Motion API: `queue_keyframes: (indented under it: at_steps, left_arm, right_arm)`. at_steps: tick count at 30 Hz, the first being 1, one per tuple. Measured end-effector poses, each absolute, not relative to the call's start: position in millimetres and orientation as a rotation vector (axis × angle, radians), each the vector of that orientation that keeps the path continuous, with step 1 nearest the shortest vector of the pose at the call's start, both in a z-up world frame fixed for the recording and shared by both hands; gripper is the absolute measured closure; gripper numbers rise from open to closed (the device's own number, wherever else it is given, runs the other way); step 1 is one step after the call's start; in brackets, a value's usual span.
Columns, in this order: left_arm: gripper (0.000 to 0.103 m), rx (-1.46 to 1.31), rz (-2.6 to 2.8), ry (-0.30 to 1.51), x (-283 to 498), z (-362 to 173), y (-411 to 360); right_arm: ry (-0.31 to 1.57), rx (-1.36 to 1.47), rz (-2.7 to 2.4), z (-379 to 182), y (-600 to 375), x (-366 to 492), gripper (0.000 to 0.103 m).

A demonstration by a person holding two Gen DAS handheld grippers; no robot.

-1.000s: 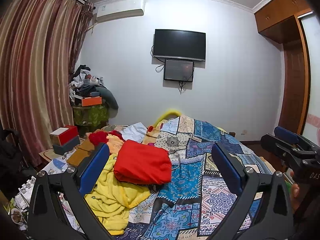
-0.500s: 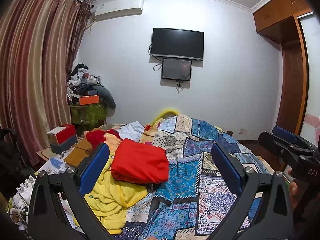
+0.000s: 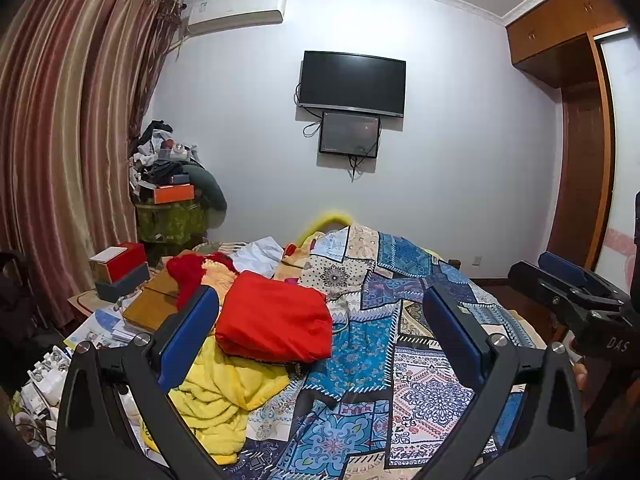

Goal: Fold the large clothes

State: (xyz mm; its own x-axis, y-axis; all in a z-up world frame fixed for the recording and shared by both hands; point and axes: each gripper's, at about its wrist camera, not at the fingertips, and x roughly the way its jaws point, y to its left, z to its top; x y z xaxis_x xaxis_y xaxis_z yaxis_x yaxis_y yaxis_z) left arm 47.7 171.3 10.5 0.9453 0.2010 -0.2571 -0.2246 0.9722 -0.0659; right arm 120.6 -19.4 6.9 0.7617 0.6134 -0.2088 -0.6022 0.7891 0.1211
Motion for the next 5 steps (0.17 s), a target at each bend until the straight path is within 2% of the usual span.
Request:
queue_keyframes:
  at_steps: [5]
  left_arm:
    - [0.0, -0.094, 0.225, 0.262, 50.9, 9.5, 171.6]
  right_arm:
    - [0.253, 0.051, 0.658, 6.0, -17.9, 124.7, 0.0]
